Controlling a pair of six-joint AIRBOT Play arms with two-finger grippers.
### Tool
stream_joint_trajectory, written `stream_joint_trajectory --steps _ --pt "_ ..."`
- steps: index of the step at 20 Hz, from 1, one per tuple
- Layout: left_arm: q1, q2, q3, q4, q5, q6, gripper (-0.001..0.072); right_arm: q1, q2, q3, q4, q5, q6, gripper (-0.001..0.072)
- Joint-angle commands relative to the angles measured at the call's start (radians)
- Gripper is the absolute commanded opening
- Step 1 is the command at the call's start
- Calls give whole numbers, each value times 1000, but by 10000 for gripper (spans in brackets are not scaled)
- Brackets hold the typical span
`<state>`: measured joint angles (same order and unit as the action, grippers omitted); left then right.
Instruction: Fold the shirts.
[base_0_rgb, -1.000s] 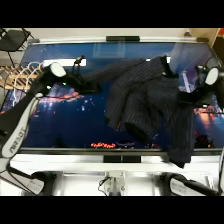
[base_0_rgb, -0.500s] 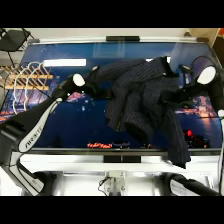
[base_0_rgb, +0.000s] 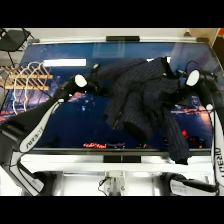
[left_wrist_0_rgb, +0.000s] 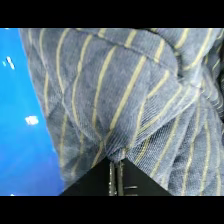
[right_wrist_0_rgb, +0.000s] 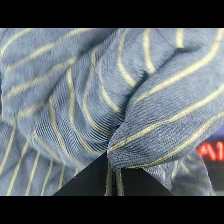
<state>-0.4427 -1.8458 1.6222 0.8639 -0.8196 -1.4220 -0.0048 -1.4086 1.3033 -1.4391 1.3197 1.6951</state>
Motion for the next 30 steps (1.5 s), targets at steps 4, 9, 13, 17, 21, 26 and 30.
stream_joint_trajectory --steps 4,9,13,17,21,26,30 --pt "86 127 159 -5 95 130 54 0 -25 212 29 -387 -32 98" --pt "132 238 466 -4 317 246 54 0 -20 611 299 -722 -232 97" --pt "122 404 324 106 79 300 53 1 86 732 386 -489 -405 97" --pt "11 476 -43 317 -236 87 53 18 145 647 358 176 -377 98" --pt "-197 487 -420 292 -142 -68 54 58 199 383 126 242 -372 98" --pt "-349 436 -441 103 -75 27 543 58 200 224 76 114 -371 98" --pt "-217 436 -215 253 -311 68 720 58 200 216 75 120 -372 98"
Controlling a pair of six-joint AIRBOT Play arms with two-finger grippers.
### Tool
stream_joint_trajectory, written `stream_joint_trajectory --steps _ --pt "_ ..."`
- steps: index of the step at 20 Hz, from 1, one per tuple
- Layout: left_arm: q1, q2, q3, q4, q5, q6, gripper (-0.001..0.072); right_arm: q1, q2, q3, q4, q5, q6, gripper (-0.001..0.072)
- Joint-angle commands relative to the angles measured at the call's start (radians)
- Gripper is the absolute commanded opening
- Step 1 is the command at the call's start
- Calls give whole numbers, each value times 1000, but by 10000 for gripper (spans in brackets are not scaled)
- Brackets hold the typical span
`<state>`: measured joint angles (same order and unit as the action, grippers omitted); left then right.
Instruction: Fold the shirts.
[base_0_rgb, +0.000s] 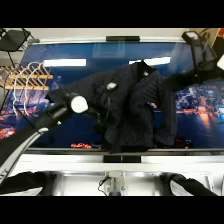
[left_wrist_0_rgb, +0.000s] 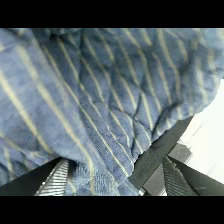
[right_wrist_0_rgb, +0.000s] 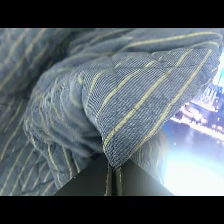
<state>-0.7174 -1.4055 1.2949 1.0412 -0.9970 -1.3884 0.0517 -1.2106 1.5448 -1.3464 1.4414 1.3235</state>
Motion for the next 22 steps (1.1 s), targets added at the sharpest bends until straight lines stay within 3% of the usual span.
stream_joint_trajectory --steps 1,2,4,8,13,15,21,22 --pt "119 -5 178 120 -142 34 720 1 2 -26 -17 -4 0 98" --pt "193 -9 248 165 -136 32 720 1 2 -26 -15 -4 4 98" --pt "342 -40 352 172 -119 -50 720 1 2 -26 -14 -5 14 98" --pt "512 -193 383 2 -126 -116 720 1 2 -26 22 -34 31 98" --pt "502 -474 383 -389 -113 -121 720 1 2 -26 58 -39 52 99" --pt "488 -552 383 -521 -87 -86 720 1 2 -26 57 -39 52 98" --pt "441 -611 386 -587 34 -60 709 1 2 -26 57 -87 53 98" --pt "434 -611 386 -595 76 -60 631 1 2 -26 58 -104 55 98"
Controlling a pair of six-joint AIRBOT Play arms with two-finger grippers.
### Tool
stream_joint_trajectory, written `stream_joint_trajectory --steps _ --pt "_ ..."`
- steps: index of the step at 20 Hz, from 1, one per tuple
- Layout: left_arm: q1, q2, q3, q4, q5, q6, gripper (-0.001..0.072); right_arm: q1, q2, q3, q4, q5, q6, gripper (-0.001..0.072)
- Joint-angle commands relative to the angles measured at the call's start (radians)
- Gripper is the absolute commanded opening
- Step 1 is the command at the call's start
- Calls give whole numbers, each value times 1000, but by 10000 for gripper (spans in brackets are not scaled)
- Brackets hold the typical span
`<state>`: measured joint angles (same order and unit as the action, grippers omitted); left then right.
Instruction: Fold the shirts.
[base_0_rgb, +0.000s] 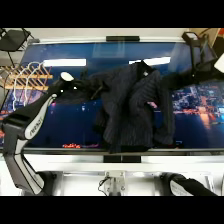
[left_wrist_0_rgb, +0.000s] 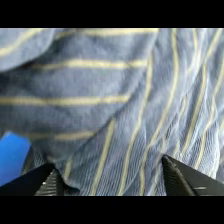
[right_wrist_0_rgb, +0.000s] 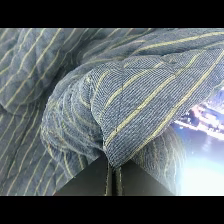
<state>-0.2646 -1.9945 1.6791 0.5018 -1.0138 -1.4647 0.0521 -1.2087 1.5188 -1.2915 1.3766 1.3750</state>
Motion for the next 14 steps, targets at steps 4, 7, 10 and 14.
stream_joint_trajectory --steps 4,7,10,14 --pt "-18 -16 66 -212 132 253 55 1 -36 0 3 -218 91 98" --pt "11 6 293 -256 186 357 53 0 -108 2 -3 -616 138 98" --pt "53 56 542 -259 363 413 53 6 -148 4 72 -1274 153 98" --pt "97 380 345 -234 423 682 51 5 -68 131 79 -1383 133 96"
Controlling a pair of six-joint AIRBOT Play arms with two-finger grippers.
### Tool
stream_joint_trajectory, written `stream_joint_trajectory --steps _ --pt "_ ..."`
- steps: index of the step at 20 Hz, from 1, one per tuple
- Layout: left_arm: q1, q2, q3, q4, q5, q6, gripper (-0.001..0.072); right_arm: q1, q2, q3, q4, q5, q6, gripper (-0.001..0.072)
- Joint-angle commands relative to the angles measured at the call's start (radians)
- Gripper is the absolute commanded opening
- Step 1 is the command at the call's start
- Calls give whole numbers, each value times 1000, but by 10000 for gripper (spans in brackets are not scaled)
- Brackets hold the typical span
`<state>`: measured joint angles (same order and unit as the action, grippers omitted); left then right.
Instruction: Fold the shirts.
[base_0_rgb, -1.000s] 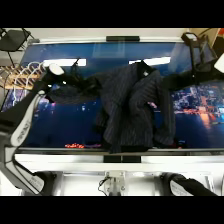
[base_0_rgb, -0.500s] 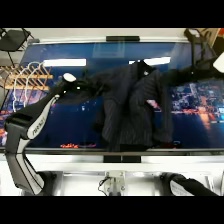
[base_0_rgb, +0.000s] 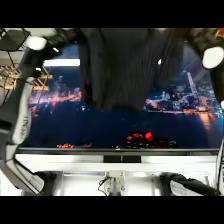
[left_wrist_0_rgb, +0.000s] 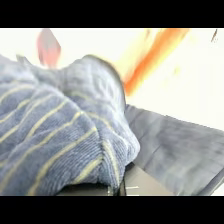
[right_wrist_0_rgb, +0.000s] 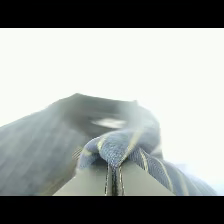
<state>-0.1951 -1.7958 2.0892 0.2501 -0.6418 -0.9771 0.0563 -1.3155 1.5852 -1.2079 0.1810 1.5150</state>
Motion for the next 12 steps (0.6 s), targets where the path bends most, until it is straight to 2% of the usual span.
stream_joint_trajectory --steps 1,2,4,6,8,9,12 --pt "26 268 -150 101 17 198 51 2 86 80 -45 -35 -13 96" --pt "9 354 -246 240 -15 157 50 6 138 79 -60 175 -28 96" --pt "-63 498 -476 621 -24 -85 49 10 212 39 -58 643 -95 96" --pt "-161 611 -764 952 -20 -332 49 16 277 -122 -56 985 -89 95" --pt "-242 686 -1063 1096 8 -555 49 15 367 -379 -100 1114 -56 96" --pt "-274 717 -1201 1103 39 -620 49 15 417 -511 -135 1112 -53 96" --pt "-339 788 -1442 1102 46 -722 50 15 503 -751 -226 1114 -47 97"
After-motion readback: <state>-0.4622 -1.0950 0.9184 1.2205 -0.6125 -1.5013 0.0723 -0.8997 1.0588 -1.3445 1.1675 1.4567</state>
